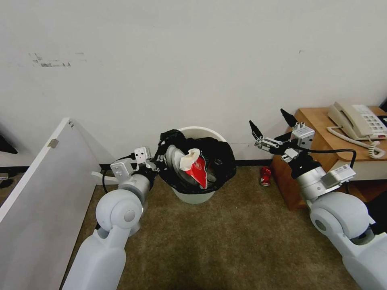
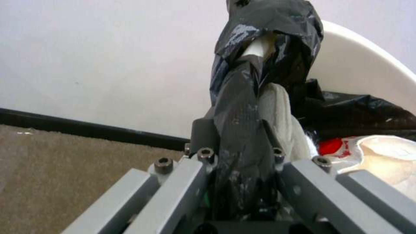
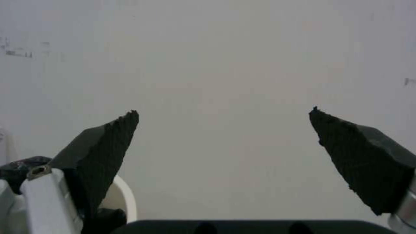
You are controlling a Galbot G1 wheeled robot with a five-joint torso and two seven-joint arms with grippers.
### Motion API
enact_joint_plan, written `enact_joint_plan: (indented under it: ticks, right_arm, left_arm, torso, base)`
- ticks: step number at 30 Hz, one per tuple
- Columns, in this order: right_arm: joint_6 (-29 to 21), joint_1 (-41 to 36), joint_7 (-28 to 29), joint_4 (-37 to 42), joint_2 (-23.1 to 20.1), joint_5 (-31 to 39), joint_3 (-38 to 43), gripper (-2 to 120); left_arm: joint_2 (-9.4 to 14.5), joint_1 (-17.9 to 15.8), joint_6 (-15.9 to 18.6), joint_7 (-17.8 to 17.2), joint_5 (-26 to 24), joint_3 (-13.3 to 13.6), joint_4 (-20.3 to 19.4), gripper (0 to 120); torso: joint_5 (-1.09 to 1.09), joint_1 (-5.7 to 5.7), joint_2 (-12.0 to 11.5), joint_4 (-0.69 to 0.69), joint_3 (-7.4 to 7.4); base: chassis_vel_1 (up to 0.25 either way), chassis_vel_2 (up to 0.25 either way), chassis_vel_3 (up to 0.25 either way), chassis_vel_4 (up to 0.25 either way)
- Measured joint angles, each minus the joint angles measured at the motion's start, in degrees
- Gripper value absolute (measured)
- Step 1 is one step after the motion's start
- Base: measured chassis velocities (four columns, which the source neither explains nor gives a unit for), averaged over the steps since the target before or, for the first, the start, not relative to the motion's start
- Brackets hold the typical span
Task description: Pick up the trash bin, then pick up the garbage from the floor and place it into the trash bin.
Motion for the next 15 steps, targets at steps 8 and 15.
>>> enact_joint_plan:
  ticks: [8, 15]
  right_arm:
    - [-0.02, 0.08, 0.0, 0.08, 0.06, 0.26, -0.08, 100]
    - [-1.19, 0.43, 1.44, 0.39, 0.28, 0.38, -0.3, 100]
  left_arm:
    - [0.04, -0.16, 0.02, -0.1, -0.2, 0.04, 0.12, 4]
    - [0.21, -0.02, 0.03, -0.16, -0.29, -0.01, 0.12, 4]
  torso:
    - [0.0, 0.0, -0.01, 0.0, 0.0]
    - [0.0, 0.0, 0.0, 0.0, 0.0]
  base:
    - [0.013, 0.005, -0.003, -0.008]
    - [0.0, 0.0, 0.0, 0.0]
